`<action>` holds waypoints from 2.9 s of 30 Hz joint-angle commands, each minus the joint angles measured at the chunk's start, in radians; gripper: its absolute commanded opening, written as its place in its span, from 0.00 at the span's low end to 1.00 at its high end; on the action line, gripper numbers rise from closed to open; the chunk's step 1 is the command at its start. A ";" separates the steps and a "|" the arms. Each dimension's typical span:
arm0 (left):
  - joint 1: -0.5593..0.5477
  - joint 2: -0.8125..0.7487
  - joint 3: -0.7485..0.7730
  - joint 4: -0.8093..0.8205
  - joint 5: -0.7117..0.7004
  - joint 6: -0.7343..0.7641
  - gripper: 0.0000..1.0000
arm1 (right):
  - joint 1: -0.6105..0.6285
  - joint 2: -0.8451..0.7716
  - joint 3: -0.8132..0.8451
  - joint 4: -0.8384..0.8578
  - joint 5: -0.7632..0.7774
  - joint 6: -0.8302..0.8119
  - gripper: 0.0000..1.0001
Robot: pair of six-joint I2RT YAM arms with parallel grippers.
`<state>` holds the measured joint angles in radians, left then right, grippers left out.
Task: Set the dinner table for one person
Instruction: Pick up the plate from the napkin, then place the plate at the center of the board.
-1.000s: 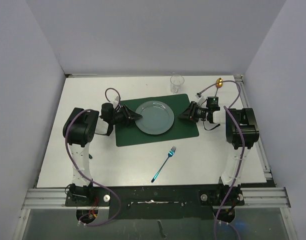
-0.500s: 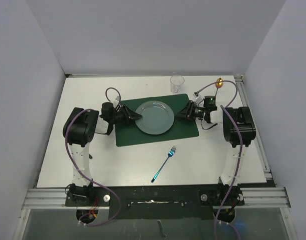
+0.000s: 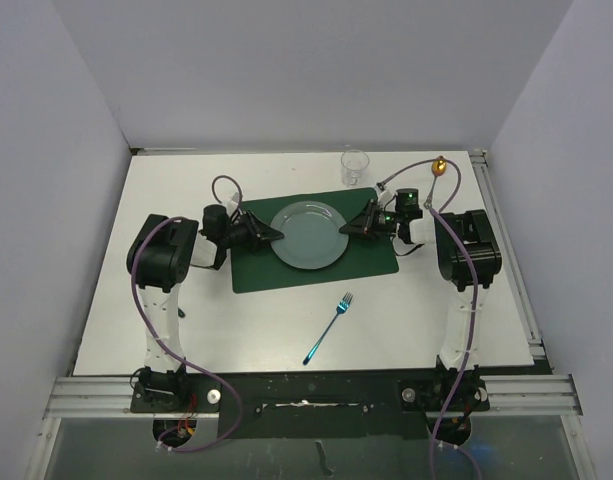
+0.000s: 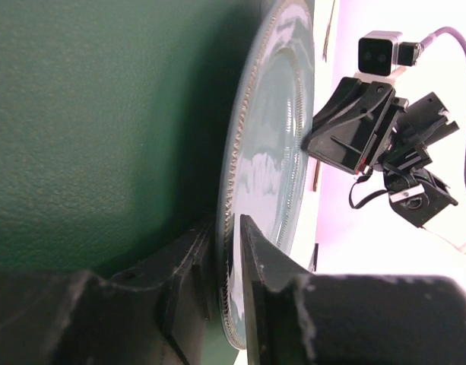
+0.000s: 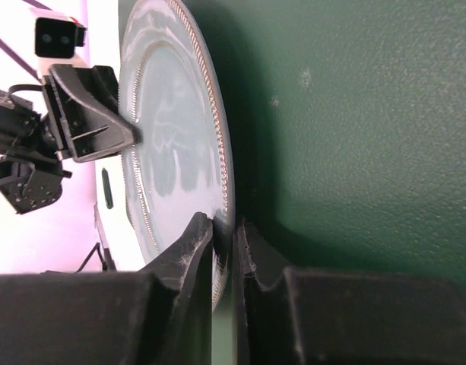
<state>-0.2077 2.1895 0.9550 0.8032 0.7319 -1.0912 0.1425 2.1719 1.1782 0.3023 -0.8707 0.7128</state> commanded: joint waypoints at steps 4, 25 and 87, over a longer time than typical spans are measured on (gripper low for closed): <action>-0.015 0.049 0.033 -0.006 0.001 0.029 0.00 | 0.040 0.041 -0.012 0.067 0.003 0.025 0.00; -0.078 -0.107 0.066 -0.060 -0.037 0.041 0.00 | 0.060 -0.195 -0.110 0.143 0.038 0.067 0.00; -0.542 0.178 0.652 -0.338 0.171 0.148 0.00 | 0.064 -0.920 -0.687 -0.197 0.417 -0.087 0.00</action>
<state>-0.6060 2.3707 1.5105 0.3096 0.7650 -0.8616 0.1074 1.2217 0.4580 -0.1566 -0.1085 0.6628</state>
